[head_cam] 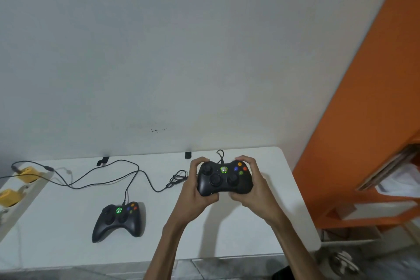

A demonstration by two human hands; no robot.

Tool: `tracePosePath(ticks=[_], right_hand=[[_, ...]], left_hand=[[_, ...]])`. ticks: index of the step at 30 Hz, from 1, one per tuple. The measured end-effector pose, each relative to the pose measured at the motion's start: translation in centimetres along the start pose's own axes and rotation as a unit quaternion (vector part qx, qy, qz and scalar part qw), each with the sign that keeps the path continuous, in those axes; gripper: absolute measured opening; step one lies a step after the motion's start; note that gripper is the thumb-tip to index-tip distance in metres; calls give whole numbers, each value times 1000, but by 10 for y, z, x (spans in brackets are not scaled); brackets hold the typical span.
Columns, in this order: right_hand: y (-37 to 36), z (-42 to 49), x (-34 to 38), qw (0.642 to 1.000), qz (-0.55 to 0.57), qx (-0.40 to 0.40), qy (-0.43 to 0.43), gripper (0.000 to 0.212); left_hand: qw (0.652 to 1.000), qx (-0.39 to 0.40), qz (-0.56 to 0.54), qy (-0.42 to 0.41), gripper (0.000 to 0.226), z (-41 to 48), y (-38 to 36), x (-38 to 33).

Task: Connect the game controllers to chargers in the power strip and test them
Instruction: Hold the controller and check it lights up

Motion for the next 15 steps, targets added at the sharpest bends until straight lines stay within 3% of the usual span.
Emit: tracePosePath(ticks=[7,15], right_hand=[[0,4,-9,1000,-7,-24,-17,73],[2,7,-1,1000,6,-3,-2,87]], left_hand=[[998,-10,-19,57,69,2,2,14],[999,-18,-24,19,78,4,1,4]])
Point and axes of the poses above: each hand's wrist, its own z-axis towards the middle knuckle, its own y-axis out of the back of the hand, x = y × z, the point moved 9 cm from there along z, towards the middle knuckle, and after that the axes turned 1 degree about -y, right-handed, at the moved point
